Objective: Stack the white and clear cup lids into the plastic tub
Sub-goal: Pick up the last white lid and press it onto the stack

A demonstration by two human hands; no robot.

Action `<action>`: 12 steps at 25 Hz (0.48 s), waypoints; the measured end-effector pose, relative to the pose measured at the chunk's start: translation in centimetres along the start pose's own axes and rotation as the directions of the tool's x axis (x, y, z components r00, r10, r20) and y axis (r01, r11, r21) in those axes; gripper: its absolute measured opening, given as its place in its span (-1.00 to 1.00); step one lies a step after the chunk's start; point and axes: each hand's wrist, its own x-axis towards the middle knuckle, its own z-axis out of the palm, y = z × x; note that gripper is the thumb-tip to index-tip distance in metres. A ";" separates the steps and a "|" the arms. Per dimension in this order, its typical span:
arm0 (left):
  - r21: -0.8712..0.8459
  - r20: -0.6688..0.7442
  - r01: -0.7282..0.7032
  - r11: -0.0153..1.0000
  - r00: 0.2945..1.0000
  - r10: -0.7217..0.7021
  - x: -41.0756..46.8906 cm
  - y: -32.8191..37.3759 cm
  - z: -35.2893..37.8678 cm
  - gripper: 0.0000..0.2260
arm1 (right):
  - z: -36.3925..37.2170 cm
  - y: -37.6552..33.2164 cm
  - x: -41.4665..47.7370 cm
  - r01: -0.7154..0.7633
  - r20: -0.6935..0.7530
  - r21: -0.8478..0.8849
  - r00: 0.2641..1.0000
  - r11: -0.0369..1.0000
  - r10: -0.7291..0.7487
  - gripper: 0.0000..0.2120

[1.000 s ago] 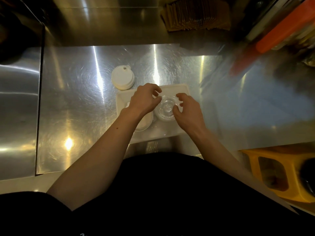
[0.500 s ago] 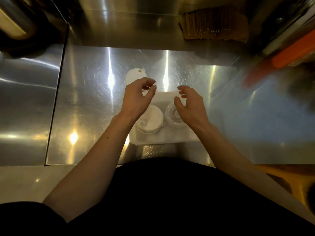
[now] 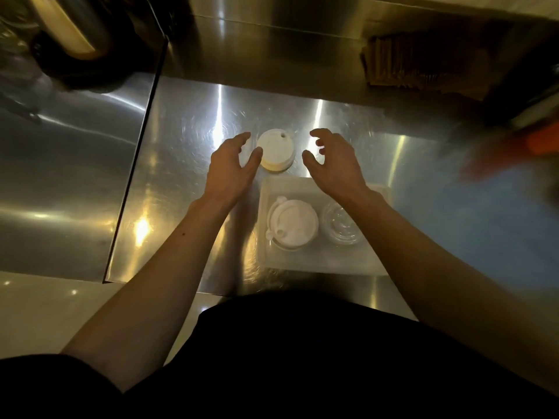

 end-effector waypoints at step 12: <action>0.005 0.112 0.154 0.988 0.982 -0.154 6.7 -2.4 -0.9 -0.55 | 4.5 -2.8 8.2 -0.203 0.193 0.006 0.961 0.979 0.198 -0.51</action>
